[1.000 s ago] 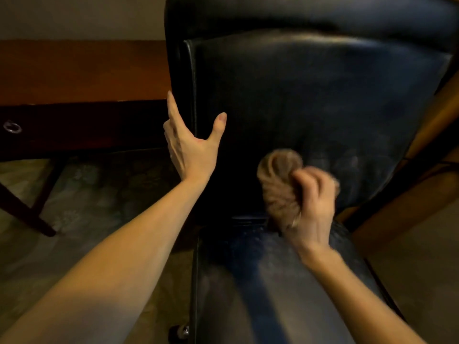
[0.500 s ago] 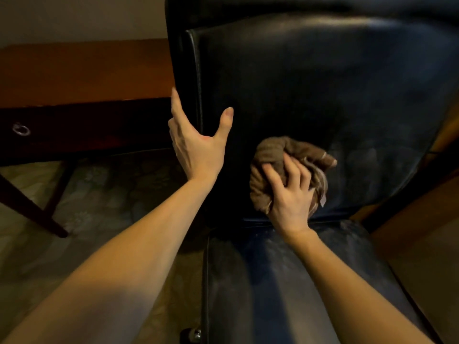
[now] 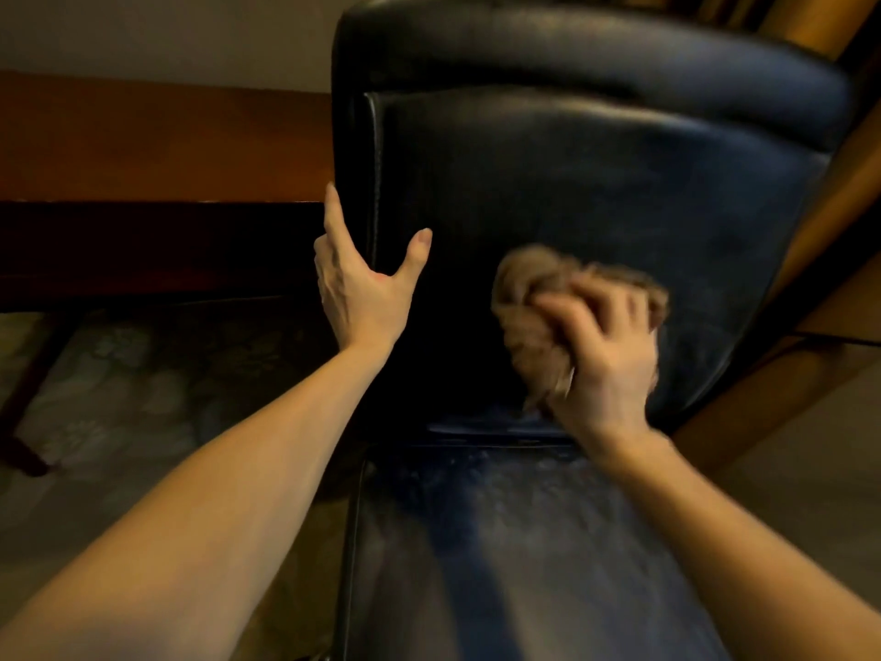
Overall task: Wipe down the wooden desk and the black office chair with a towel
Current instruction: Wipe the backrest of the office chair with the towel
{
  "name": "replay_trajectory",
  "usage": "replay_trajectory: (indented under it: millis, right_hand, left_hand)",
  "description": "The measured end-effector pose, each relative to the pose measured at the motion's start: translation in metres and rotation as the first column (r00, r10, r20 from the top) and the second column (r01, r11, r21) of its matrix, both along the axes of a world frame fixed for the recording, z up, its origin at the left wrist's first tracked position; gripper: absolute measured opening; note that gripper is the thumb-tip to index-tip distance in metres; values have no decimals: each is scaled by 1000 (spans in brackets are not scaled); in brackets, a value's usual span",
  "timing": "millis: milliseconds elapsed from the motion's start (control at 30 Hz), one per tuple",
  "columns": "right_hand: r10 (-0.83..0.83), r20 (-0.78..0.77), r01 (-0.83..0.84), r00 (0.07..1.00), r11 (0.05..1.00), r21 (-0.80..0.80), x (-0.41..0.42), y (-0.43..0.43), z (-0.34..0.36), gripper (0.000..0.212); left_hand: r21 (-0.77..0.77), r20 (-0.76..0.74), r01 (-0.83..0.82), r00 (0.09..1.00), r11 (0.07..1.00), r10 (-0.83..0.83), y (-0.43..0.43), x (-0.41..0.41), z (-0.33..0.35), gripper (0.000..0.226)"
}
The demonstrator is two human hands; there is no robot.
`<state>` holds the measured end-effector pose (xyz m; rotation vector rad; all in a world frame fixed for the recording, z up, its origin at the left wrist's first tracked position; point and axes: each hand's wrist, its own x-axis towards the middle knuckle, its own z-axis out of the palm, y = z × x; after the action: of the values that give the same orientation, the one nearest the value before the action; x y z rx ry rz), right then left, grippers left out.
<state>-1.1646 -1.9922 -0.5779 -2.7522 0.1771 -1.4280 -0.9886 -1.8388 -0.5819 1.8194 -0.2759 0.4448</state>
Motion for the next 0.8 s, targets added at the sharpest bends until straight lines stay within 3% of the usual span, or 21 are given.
replay_trajectory:
  millis: [67,167,233,500,567,700,800]
  right_hand:
    - [-51,113,55,992,998,-31,19,-3,47,40]
    - [-183,-19,182,983,982,-41,55,-16,70,50]
    - [-207,-109,208,972,978,0,71,-22,49,57]
    - [-149,-52,150,987,988,16,50,-6,-77,44]
    - [-114,-124,114,986,993,-7,37,-4,-112,50]
    - [-104,-385,5,917,968,-250,10,-18,-161,45]
    - [-124,-643,62,756,991,-118,-4,-22,-197,44]
  left_hand:
    - [-5,-11,13,1000,1000,-13,1,1,-1,102]
    - [-5,-5,20,1000,1000,-20,1,3,-1,102]
    - [-14,1,20,1000,1000,-20,-1,6,-3,103]
    - [-3,77,32,997,999,-32,-9,15,-11,101]
    - [-8,77,45,996,999,-44,-12,16,-11,101]
    - [-17,77,69,995,997,-68,-20,17,-10,101]
    - [-48,98,83,992,995,-78,-23,21,-10,101]
